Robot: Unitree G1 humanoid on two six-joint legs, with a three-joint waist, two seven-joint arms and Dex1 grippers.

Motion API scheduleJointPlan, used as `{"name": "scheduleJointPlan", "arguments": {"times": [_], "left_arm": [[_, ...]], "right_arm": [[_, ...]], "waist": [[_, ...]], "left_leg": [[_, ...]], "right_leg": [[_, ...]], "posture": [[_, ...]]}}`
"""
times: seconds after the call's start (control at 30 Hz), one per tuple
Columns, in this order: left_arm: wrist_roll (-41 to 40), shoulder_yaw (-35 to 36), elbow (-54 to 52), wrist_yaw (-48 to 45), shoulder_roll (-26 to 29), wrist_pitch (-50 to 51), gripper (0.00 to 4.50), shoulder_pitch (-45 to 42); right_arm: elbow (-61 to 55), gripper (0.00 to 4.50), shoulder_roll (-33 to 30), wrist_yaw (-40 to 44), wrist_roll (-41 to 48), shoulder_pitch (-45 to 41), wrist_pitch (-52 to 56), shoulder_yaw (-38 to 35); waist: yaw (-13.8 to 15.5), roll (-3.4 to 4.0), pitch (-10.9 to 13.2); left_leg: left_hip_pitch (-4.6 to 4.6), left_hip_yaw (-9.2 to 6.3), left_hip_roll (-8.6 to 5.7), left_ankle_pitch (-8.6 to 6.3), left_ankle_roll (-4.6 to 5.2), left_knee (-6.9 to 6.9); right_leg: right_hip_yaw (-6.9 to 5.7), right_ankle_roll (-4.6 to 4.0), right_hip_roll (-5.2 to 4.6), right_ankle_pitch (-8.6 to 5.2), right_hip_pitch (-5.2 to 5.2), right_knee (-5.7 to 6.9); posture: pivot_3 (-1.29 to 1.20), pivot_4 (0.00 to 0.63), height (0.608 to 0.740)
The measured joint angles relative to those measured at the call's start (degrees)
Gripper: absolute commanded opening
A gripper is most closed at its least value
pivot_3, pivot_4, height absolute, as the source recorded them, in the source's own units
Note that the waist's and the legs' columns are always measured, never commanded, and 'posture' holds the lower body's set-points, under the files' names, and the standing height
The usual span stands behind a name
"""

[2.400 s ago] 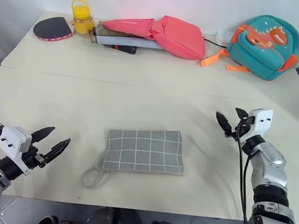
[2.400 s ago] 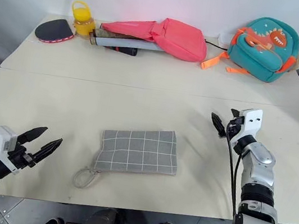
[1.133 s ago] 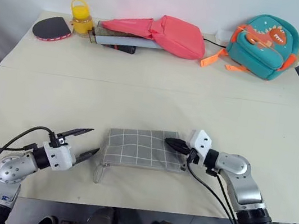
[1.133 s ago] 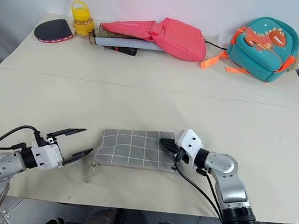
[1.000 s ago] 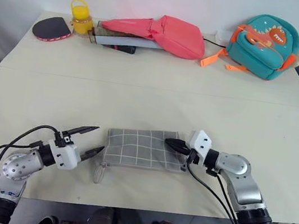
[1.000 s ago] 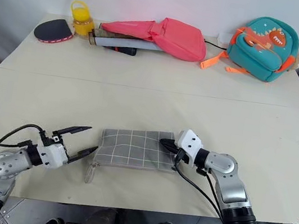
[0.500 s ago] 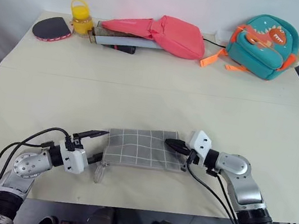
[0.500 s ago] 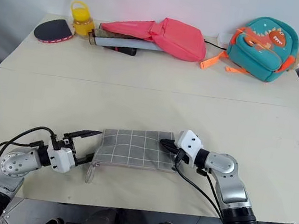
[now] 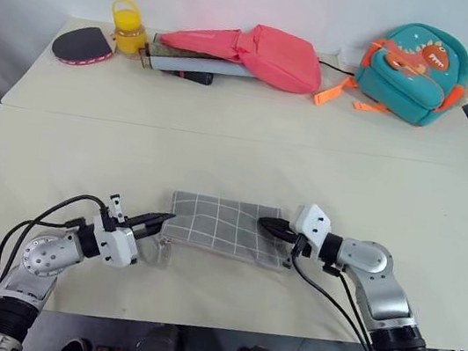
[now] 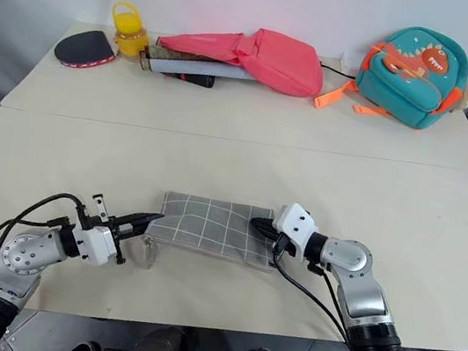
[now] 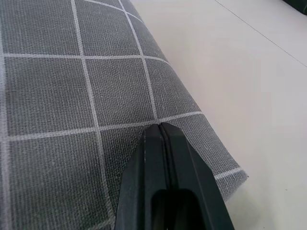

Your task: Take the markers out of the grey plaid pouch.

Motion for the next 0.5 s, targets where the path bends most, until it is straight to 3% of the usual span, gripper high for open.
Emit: {"name": "scheduleJointPlan", "arguments": {"times": [0.1, 0.37, 0.5], "left_arm": [[-0.12, 0.26, -0.55, 0.57, 0.0, 0.75, 0.0, 0.66], [5.51, 2.04, -3.67, 9.4, -2.51, 8.39, 0.0, 0.89], [10.51, 3.03, -5.96, 15.72, -4.22, 14.22, 0.0, -0.02]], "right_arm": [[0.08, 0.58, 0.23, 0.1, 0.45, -0.95, 0.48, -0.03], [-2.85, 3.33, 2.48, -0.31, 11.41, -8.73, 11.49, -5.47], [-11.36, 3.33, -1.43, 3.86, 21.58, -7.36, 25.12, -5.91]], "waist": [[-0.02, 0.0, 0.0], [0.37, 0.0, 0.0], [0.3, 0.01, 0.0]], "left_leg": [[0.0, 0.0, 0.01, 0.0, 0.0, 0.0], [-0.01, -0.15, -0.06, 0.09, 0.07, 0.01], [-0.07, -0.25, -0.07, 0.07, 0.11, 0.01]], "right_leg": [[0.0, 0.0, 0.0, 0.0, -0.01, 0.0], [0.0, 0.01, -0.04, 0.0, 0.04, 0.05], [0.01, 0.0, -0.09, 0.0, 0.05, 0.03]], "posture": [[0.0, 0.15, 0.74], [0.0, 0.15, 0.74], [0.0, 0.15, 0.74]]}}
